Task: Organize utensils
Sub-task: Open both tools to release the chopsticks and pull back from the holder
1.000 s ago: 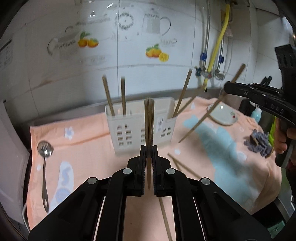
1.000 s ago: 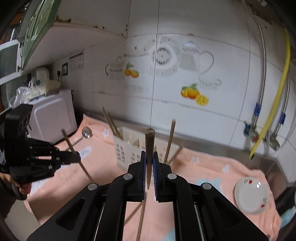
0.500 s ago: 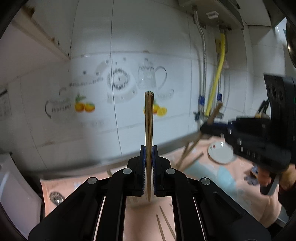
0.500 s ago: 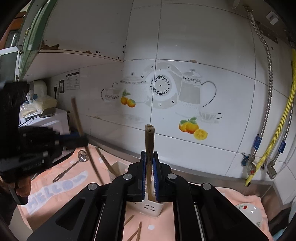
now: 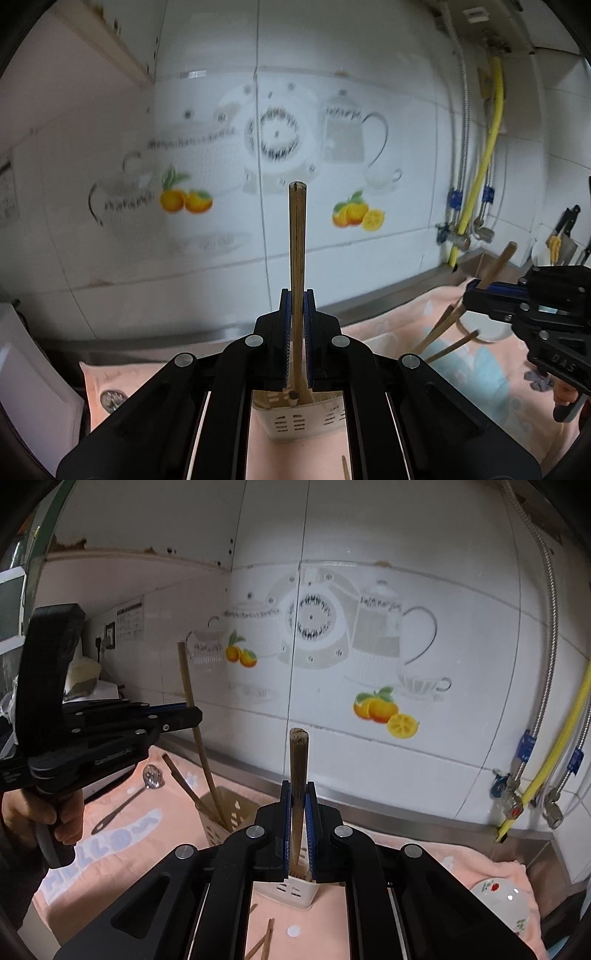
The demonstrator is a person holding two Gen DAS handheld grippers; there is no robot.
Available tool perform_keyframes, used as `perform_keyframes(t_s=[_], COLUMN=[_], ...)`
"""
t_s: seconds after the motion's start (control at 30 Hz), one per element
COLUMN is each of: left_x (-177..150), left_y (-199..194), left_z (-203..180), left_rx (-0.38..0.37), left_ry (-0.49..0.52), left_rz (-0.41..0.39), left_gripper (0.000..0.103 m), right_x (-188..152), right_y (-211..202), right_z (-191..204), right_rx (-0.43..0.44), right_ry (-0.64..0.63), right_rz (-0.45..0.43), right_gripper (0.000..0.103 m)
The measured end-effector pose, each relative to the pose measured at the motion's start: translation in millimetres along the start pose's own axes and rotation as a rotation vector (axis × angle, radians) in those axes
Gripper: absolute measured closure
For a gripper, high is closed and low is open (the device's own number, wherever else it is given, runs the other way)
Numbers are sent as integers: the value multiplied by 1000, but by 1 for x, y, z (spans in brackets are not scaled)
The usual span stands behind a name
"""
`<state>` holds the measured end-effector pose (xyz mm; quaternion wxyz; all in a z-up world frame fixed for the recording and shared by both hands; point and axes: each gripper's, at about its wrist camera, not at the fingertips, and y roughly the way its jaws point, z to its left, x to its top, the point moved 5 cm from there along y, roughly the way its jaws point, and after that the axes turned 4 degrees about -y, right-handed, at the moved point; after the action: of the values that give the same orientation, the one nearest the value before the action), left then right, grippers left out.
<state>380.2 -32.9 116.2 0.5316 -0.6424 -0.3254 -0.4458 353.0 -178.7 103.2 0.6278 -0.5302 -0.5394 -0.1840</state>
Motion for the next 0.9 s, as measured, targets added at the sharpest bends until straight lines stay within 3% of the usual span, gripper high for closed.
perform_keyframes(t_s=[0.47,0.53,0.6,0.73,0.8,0.9], left_x=[-23,-24,-24,-24,-24,-27], left_y=[23,21,17,5,-3,-16], left_z=[15,14,14,12,12,10], left_rx=[7,9,17,21,24,37], left_ry=[-20,-19,-17,-14,-18,-8], left_rz=[74,73,63,40,30,11], left_gripper=[95,88,63,56,38,31], right_x=[-26,-28,-29,-30,-31,-33], right_y=[33,33,31,23,16,5], right_z=[2,-1,-2,-1,0,2], right_rx=[7,6,5,2,-3,-14], right_ry=[13,25,31,38,41,37], right_rz=[81,81,76,60,46,28], right_gripper=[96,96,94,85,78,66])
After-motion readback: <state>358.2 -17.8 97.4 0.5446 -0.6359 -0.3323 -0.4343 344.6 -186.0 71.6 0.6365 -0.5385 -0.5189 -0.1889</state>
